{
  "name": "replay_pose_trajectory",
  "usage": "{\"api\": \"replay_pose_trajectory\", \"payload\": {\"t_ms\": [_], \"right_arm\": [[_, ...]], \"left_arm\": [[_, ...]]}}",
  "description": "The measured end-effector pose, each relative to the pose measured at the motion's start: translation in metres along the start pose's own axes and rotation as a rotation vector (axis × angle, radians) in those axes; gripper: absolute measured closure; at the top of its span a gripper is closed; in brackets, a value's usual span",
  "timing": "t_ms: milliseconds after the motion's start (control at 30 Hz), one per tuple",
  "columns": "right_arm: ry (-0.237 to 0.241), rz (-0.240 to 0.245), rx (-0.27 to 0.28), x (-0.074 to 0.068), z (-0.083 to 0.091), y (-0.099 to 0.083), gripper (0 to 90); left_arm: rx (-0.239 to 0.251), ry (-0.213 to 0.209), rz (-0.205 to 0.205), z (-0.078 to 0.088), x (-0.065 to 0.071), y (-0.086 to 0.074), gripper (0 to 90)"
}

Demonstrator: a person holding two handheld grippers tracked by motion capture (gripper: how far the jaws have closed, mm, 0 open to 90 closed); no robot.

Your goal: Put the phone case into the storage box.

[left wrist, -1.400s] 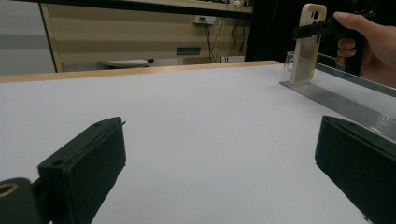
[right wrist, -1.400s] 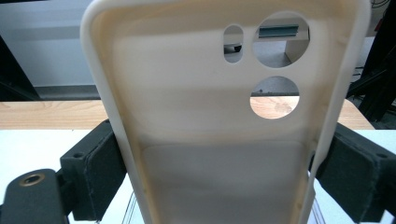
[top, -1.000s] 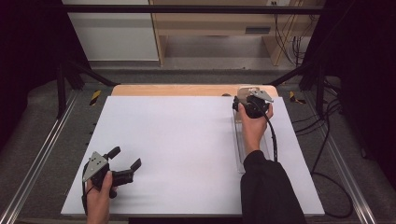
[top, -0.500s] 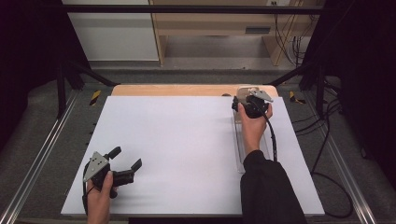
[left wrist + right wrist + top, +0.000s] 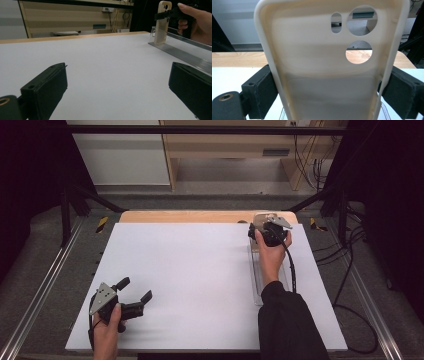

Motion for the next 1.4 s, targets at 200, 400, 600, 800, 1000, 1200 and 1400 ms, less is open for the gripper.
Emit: {"api": "replay_pose_trajectory", "payload": {"t_ms": [200,400,600,800,1000,1200,1400], "right_arm": [[0.007,-0.004,0.001,0.0008,-0.0004,0.0001,9.8],[0.005,0.001,0.000,0.0006,-0.0007,0.0002,9.7],[0.008,-0.005,0.001,0.0009,-0.0011,0.0004,9.7],[0.006,-0.011,0.001,0.0017,-0.0012,0.0006,9.7],[0.002,-0.022,0.002,0.0029,-0.0016,0.0011,9.6],[0.002,-0.016,0.004,0.0026,-0.0015,0.0008,9.4],[0.004,-0.009,0.013,0.0022,-0.0010,0.0012,8.9]], "left_arm": [[-0.002,0.000,0.001,-0.0001,-0.0003,-0.0003,1.8],[-0.003,-0.001,0.001,-0.0002,-0.0004,-0.0005,1.8],[-0.005,-0.001,0.002,-0.0003,-0.0004,-0.0007,1.8],[-0.002,0.009,0.016,0.0009,-0.0036,-0.0009,1.8],[-0.006,0.007,0.011,0.0004,-0.0027,-0.0011,1.8],[-0.006,0.007,0.011,0.0003,-0.0029,-0.0011,1.8],[-0.006,0.007,0.011,0.0005,-0.0028,-0.0011,1.8]]}}
Point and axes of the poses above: each handheld gripper's, and its own axes: z roughly backward along the jaws, y roughly out of its top, x roughly to its right, the point moved 6 cm from there along -z, roughly forward along the jaws, and after that the axes turned 4 degrees about -z, right-handed, at the moved point
